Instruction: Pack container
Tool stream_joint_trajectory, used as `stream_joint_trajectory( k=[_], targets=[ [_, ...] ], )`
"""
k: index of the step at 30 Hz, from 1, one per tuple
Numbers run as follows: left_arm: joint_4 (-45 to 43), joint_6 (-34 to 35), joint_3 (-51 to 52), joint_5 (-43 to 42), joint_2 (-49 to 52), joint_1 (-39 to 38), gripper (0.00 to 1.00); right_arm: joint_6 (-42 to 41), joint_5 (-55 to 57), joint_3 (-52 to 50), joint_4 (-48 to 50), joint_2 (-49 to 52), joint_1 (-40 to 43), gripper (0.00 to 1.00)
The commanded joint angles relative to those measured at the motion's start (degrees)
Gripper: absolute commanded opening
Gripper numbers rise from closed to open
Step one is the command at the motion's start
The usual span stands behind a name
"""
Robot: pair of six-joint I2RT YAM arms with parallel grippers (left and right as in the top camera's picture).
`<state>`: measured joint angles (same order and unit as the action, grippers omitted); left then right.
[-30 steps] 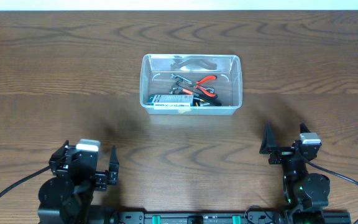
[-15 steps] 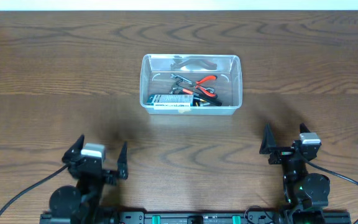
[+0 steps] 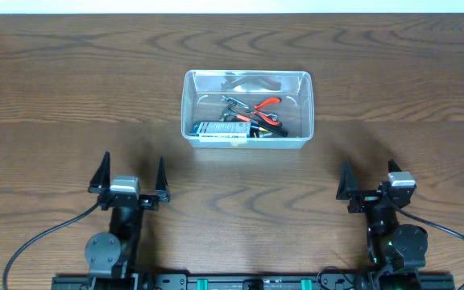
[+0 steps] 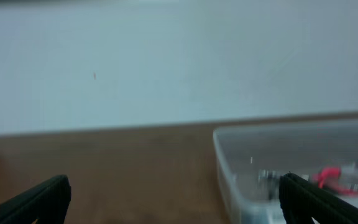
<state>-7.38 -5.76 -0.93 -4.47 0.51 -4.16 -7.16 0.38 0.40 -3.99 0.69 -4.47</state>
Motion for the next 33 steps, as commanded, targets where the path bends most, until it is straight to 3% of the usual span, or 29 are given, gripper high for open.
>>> stream_joint_trajectory(
  k=[1, 5, 10, 33],
  targets=[
    [1.4, 0.5, 0.7, 1.5, -0.4, 0.3, 0.98, 0.6, -0.4, -0.1, -0.3, -0.4, -0.5, 0.99],
    [3.9, 0.5, 0.7, 2.1, -0.4, 0.2, 0.98, 0.6, -0.4, -0.1, -0.3, -0.4, -0.5, 0.99],
    [10.6, 0.7, 0.7, -4.5, -0.4, 0.2, 0.98, 0.6, -0.4, -0.1, -0.3, -0.4, -0.5, 0.99],
    [10.6, 0.7, 0.7, -6.3, -0.2, 0.2, 0.98, 0.6, -0.4, -0.1, -0.3, -0.4, -0.5, 0.99]
  ],
)
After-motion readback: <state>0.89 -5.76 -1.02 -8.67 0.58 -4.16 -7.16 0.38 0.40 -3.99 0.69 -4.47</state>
